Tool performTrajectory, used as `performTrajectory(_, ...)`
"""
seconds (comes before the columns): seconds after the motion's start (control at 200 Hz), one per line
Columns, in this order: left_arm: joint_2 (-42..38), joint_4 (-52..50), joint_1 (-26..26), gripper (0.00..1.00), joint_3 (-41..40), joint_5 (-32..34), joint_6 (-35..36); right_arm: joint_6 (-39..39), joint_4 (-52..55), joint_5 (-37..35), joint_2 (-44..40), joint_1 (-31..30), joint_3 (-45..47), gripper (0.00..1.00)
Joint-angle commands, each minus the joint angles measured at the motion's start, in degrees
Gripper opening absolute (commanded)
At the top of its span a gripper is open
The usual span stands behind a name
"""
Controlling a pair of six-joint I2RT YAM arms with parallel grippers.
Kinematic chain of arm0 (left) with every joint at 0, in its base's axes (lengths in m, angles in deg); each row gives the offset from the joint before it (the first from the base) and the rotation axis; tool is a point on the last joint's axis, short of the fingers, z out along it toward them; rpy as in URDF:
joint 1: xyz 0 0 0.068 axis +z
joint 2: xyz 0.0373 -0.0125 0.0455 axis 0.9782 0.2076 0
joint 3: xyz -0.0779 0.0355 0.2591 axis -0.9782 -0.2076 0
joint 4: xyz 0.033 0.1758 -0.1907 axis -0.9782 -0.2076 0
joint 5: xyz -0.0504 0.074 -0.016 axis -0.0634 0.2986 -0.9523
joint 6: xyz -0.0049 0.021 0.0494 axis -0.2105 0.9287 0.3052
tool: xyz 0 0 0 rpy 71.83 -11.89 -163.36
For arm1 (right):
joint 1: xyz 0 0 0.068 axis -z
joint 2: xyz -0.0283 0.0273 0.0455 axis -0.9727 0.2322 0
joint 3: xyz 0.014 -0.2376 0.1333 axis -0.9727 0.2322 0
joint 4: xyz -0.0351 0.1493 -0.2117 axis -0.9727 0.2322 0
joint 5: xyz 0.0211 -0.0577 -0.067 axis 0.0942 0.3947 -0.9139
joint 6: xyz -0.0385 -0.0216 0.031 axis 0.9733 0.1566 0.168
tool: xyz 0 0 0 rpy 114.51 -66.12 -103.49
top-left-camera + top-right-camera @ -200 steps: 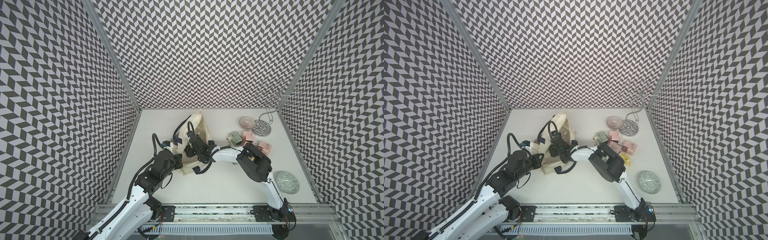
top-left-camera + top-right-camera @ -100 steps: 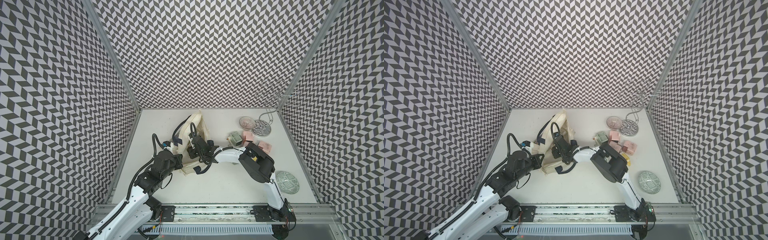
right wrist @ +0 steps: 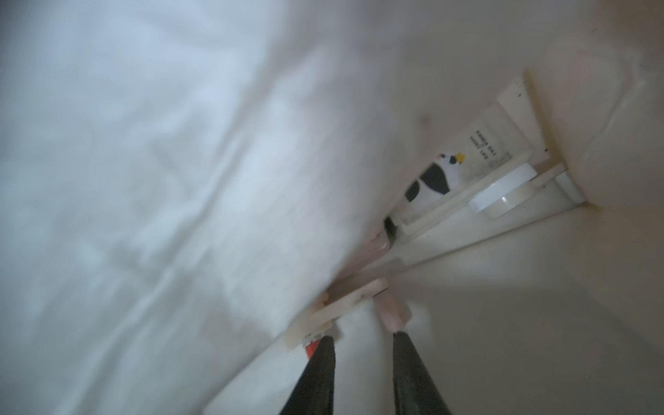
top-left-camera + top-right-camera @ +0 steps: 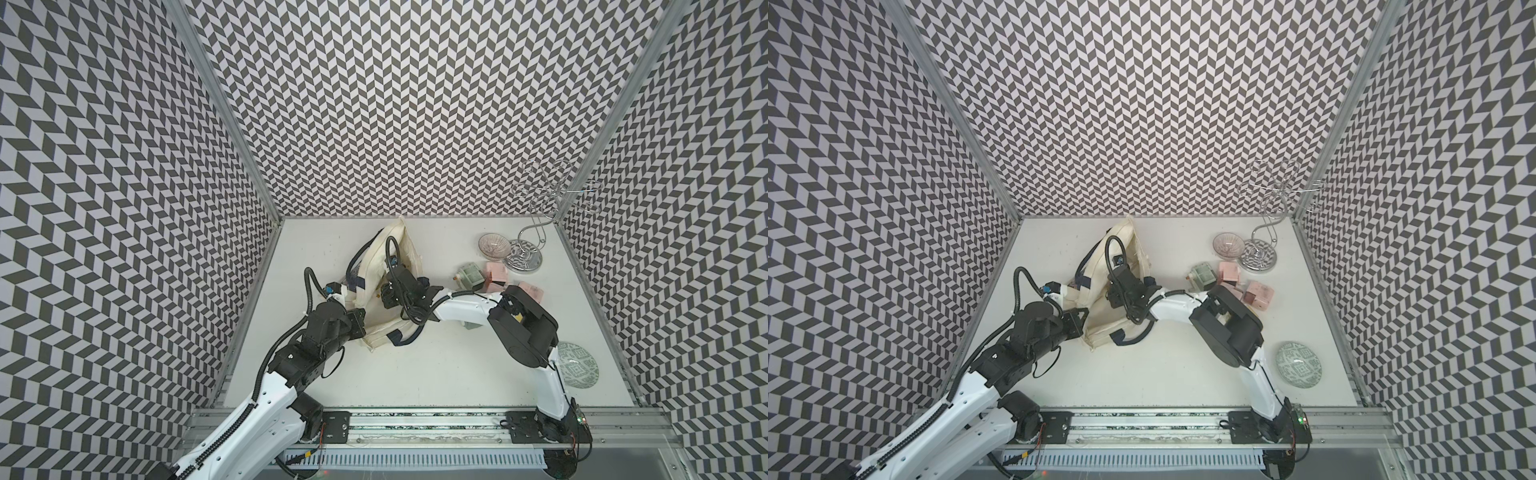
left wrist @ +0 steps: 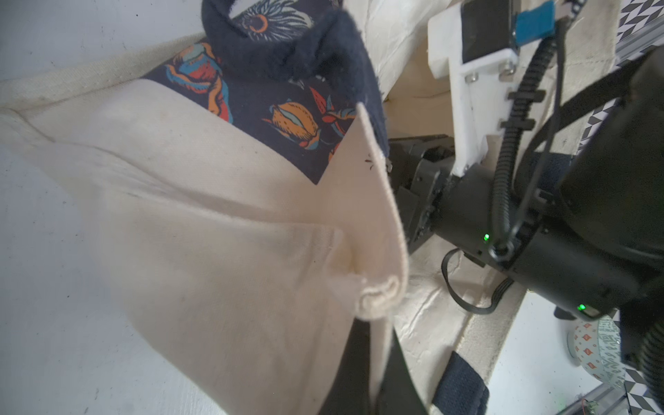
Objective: Take out the pencil sharpeners from the tote bags
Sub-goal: Pick up the pencil sharpener from the canvas bag.
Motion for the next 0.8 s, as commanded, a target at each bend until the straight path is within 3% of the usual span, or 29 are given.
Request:
performTrajectory(0.0, -0.50, -1.15, -0.28, 0.00, 0.39, -0.10, -0.49, -0.58, 3.61, -3.96, 2.24, 0.96, -3.01, 0.33)
performTrajectory(0.19, -0.40, -1.15, -0.28, 0.00, 0.47, -0.21, -0.45, 1.07, 4.10, 1.31, 4.77, 1.80, -5.01, 0.34)
performTrajectory(0.381, -0.50, -1.24, -0.28, 0.00, 0.33, -0.06, -0.44, 2.31, 1.93, 8.01, 5.21, 1.77, -3.54, 0.29)
performTrajectory(0.791, -0.65, -1.07, -0.33, 0.00, 0.36, -0.23, -0.44, 3.09, 1.50, 10.32, 8.64, 1.79, -4.97, 0.13)
